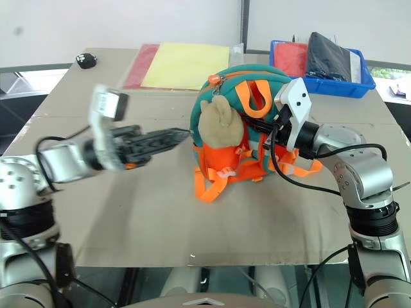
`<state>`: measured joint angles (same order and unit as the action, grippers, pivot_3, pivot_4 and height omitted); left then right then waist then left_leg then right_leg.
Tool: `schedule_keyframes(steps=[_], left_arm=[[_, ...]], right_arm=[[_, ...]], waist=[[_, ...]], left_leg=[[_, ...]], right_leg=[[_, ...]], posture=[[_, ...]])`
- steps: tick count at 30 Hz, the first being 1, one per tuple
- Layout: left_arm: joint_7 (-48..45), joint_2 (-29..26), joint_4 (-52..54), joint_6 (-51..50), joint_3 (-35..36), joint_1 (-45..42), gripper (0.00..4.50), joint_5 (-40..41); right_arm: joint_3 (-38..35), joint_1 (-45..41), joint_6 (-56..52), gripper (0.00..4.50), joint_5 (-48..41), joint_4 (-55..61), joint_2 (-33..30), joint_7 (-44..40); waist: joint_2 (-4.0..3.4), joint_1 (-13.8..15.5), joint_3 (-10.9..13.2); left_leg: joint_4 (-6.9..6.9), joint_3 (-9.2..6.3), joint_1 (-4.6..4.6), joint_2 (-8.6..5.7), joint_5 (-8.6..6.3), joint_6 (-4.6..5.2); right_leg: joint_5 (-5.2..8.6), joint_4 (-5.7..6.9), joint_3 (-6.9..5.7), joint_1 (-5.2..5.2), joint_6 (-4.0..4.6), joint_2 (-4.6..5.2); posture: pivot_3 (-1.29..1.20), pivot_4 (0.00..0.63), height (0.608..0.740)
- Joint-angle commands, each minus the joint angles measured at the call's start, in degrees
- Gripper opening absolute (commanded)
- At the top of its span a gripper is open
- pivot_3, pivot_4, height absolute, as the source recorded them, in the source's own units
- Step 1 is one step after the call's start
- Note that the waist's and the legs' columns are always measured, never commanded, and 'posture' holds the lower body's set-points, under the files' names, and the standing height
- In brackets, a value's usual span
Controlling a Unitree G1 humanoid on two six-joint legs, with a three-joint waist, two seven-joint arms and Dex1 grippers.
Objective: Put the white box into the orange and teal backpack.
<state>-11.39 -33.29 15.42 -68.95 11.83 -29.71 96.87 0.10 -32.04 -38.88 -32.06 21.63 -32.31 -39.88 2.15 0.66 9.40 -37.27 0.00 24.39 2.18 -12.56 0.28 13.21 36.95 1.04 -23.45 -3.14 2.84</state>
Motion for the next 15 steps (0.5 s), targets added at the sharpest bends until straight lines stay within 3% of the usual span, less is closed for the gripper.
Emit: schedule_keyframes(steps=[1,4,6,9,15], left_arm=[[12.1,6.0,0.9,8.4,-2.2,-2.3,4.42,-1.1],[14.5,10.1,1.4,10.1,-5.0,-3.8,3.61,0.4],[15.5,11.6,1.2,11.5,-5.3,-4.5,2.55,1.3],[15.2,9.8,0.7,12.2,-3.6,-5.1,1.37,4.4],[9.3,3.2,-1.8,14.5,5.7,-7.4,0.27,14.6]], right_arm=[[-1.9,0.3,0.2,0.00,-0.7,2.9,-0.3,0.7],[-2.5,1.1,-0.2,0.00,-1.0,3.7,-0.4,1.5],[-2.7,1.5,-0.5,0.00,-1.0,4.2,-0.2,2.2],[-4.1,1.8,-1.4,0.00,-1.2,4.5,0.5,4.6],[-9.9,-0.8,-3.3,0.00,-3.0,0.6,5.6,14.0]], waist=[[0.00,0.1,0.0],[0.00,0.1,0.0],[0.00,0.0,0.0],[0.00,0.0,0.0],[-0.01,-0.1,0.0]], left_leg=[[0.02,0.00,-0.02,0.00,0.00,0.00],[0.00,0.07,0.02,-0.02,0.00,0.00],[0.00,0.22,0.03,-0.04,0.00,0.00],[0.00,0.27,0.02,-0.03,0.00,0.00],[0.00,0.27,0.02,-0.02,0.00,0.00]], right_leg=[[0.00,0.00,0.01,0.00,0.00,-0.01],[0.00,-0.01,-0.02,0.00,0.01,-0.03],[0.00,-0.02,-0.01,0.00,0.01,-0.02],[0.00,-0.02,0.00,0.00,0.00,-0.03],[0.00,-0.02,-0.01,-0.01,0.01,-0.06]], posture=[[0.00,0.150,0.740],[0.00,0.150,0.740],[0.00,0.150,0.740],[0.00,0.150,0.740],[0.00,0.150,0.740]])
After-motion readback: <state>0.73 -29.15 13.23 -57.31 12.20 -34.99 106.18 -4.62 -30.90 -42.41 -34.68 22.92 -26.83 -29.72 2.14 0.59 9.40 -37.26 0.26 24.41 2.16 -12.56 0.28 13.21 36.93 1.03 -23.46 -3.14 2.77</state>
